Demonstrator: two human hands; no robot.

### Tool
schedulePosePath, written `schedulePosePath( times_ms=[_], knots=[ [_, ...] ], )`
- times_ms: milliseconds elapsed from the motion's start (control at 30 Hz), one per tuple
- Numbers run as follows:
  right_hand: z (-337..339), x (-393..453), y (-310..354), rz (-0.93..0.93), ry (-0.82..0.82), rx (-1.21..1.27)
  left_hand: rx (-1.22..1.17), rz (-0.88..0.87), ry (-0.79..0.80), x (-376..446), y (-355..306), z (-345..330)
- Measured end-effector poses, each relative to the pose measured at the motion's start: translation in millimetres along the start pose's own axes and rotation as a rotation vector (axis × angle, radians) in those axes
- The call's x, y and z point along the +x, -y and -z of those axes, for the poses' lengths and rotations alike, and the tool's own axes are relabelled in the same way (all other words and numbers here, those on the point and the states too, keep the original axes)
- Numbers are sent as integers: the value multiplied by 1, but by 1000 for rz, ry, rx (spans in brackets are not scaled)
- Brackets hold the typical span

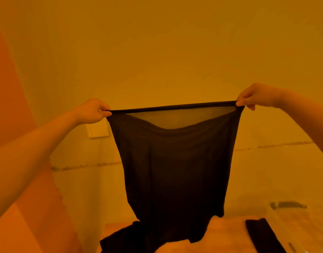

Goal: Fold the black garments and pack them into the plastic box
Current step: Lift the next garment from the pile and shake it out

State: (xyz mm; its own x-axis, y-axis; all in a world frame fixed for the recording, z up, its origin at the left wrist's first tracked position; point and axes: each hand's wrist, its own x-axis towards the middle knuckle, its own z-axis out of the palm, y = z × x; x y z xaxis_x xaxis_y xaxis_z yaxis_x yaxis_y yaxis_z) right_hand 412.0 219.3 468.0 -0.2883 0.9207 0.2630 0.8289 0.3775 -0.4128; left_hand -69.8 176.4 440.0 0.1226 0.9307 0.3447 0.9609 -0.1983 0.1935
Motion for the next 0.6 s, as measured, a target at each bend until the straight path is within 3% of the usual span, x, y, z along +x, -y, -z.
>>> schedulePosePath(
  times_ms=[167,333,500,600],
  knots=[
    [-4,-3,-8,-13,13,327,-53,88,-11,-2,-6,7],
    [-5,-7,-10,-19,66,477,18,121,-53,-3,2,12],
    [-12,-17,-3,80,139,1024,80,116,-102,1,8,10],
    [-17,-18,-4,58,164,937,69,114,-145,3,15,7]
  ],
)
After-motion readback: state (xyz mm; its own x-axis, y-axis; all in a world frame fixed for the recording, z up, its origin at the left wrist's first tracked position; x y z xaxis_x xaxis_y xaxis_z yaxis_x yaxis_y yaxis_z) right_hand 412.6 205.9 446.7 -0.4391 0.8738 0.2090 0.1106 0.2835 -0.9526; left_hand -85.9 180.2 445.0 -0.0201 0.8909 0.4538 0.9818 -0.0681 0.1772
